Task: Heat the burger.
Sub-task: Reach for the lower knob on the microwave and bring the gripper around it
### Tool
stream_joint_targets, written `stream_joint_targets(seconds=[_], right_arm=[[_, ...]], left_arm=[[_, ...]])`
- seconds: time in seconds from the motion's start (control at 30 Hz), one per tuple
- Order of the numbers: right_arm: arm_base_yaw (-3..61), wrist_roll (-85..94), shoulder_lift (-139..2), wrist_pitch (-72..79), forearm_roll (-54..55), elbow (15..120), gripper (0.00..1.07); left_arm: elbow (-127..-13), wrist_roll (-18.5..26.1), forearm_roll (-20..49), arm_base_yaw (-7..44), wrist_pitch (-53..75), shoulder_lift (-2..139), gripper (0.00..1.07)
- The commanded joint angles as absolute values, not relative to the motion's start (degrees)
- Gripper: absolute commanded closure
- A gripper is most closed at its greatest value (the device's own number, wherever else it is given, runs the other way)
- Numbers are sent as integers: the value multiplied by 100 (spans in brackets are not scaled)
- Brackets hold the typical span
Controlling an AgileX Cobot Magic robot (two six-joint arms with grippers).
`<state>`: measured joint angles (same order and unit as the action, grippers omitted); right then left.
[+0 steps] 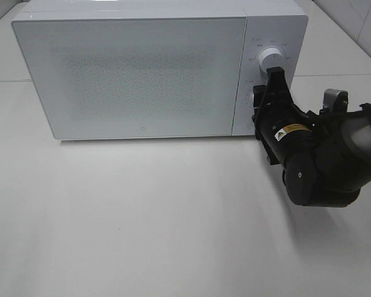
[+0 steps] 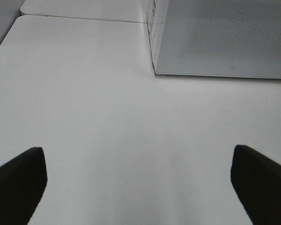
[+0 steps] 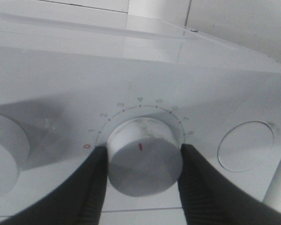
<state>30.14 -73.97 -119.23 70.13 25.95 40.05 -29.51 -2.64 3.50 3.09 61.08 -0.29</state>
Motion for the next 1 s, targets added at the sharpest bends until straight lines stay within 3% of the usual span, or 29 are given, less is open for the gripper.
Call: stream_joint_targets(seconds=[0.03, 0.3, 1.0], right_arm=[[3048, -7368, -11889, 8210, 1770, 4206, 97], [3048, -7328, -11889, 8210, 1805, 4206, 92], [3048, -6984, -11889, 8216, 2836, 3999, 60]], left_arm=[[-2956, -292, 361, 298, 6108, -109, 7], [-2956, -292, 361, 298, 6108, -109, 7], [-2956, -292, 361, 298, 6108, -109, 7]])
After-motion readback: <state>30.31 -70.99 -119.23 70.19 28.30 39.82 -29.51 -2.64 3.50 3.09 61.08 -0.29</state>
